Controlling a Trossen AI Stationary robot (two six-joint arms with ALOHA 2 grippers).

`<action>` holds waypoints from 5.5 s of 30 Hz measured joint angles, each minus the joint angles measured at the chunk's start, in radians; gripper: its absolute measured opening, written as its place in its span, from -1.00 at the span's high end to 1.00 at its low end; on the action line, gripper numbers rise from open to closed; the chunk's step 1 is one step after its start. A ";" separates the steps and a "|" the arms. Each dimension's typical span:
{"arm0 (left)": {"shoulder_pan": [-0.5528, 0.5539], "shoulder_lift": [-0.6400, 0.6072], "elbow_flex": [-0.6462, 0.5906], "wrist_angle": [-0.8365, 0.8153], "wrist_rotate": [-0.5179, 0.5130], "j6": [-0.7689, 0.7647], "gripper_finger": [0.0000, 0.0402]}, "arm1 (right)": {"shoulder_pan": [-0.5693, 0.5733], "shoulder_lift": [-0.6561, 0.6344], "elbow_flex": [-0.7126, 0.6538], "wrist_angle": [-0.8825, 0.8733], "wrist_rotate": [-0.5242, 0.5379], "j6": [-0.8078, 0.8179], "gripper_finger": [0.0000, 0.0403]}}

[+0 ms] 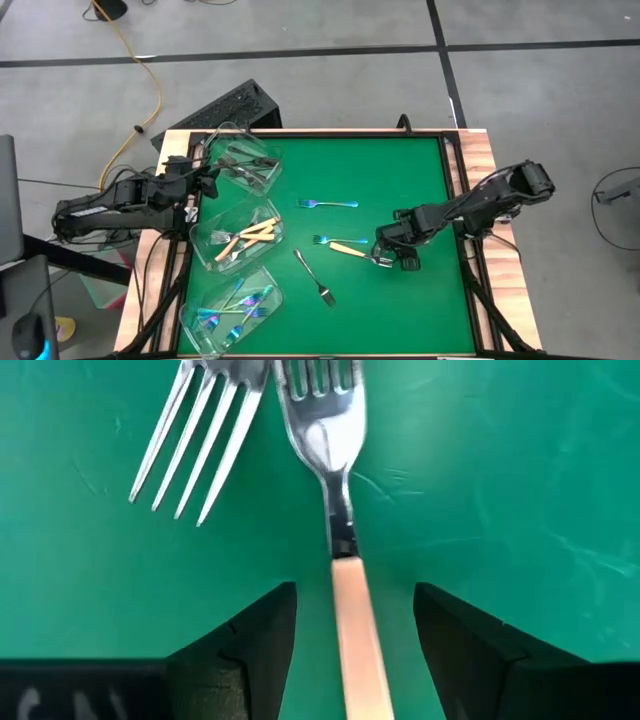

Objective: Sort silverware by color (type)
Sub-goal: Put the orange fork into the middle transparent bin

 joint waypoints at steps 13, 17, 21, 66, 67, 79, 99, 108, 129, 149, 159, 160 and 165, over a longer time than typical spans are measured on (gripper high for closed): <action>0.000 0.000 0.000 0.000 0.000 0.000 0.14 | 0.003 0.114 0.007 0.034 -0.006 -0.009 0.01; 0.000 0.000 0.000 -0.001 0.000 -0.003 0.14 | 0.003 0.105 0.004 0.036 -0.006 -0.001 0.16; 0.000 0.000 0.000 0.000 0.000 -0.004 0.14 | 0.003 0.105 0.004 0.032 -0.006 0.019 0.35; 0.000 0.000 0.000 0.000 -0.003 -0.003 0.14 | 0.085 -0.122 0.003 0.461 0.396 0.443 0.80; 0.000 0.000 0.000 0.000 -0.003 -0.003 0.14 | 0.083 -0.122 0.003 0.483 0.405 0.441 0.80; 0.000 0.000 0.000 0.000 -0.029 -0.008 0.14 | 0.029 -0.122 0.004 0.600 0.445 0.420 0.80; 0.000 0.000 0.000 0.000 -0.029 -0.010 0.14 | -0.175 -0.099 0.184 0.795 0.456 0.093 0.80; 0.000 0.000 0.000 0.000 -0.051 -0.018 0.14 | -0.202 0.134 0.351 0.932 0.419 0.020 0.80; 0.000 -0.001 0.000 -0.001 -0.055 -0.018 0.14 | -0.208 0.641 1.076 0.837 -0.008 -0.219 0.80; 0.000 -0.001 0.000 -0.003 -0.054 -0.018 0.14 | -0.207 0.899 1.293 0.756 -0.166 -0.240 0.80; 0.000 -0.001 0.000 -0.003 -0.055 -0.018 0.14 | -0.210 0.925 1.294 0.711 -0.166 -0.282 0.80; 0.000 -0.001 0.000 -0.003 -0.055 -0.018 0.14 | -0.211 0.925 1.294 0.710 -0.166 -0.292 0.80; 0.000 0.000 0.000 -0.003 -0.055 -0.018 0.14 | -0.222 0.925 1.294 0.668 -0.165 -0.295 0.80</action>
